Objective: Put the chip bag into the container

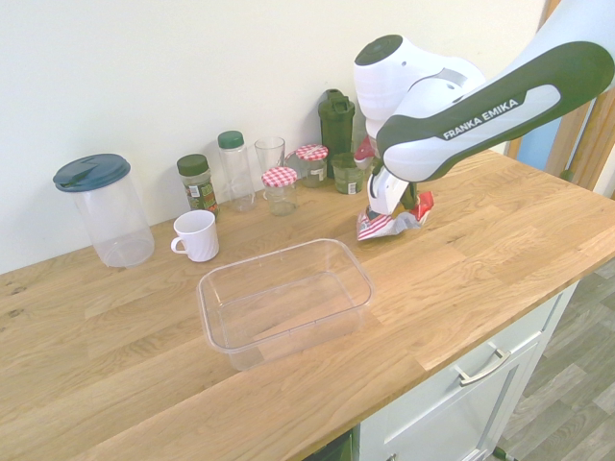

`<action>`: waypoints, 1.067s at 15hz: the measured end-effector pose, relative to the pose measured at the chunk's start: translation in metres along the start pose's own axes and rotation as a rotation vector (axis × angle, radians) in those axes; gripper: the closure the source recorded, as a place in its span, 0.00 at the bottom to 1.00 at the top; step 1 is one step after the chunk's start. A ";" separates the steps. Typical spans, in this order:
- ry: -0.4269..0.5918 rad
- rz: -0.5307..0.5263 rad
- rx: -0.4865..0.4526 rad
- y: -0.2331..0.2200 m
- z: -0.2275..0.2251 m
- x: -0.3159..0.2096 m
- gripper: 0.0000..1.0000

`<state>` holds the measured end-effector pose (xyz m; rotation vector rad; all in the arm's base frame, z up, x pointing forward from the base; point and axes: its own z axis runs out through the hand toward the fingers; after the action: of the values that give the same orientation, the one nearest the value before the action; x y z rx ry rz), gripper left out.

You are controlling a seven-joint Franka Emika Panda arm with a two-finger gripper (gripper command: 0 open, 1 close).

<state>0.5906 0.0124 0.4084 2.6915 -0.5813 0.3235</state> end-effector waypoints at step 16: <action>0.143 -0.020 0.069 -0.072 -0.188 -0.052 1.00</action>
<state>0.5483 0.1661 0.5414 2.7090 -0.5100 0.5344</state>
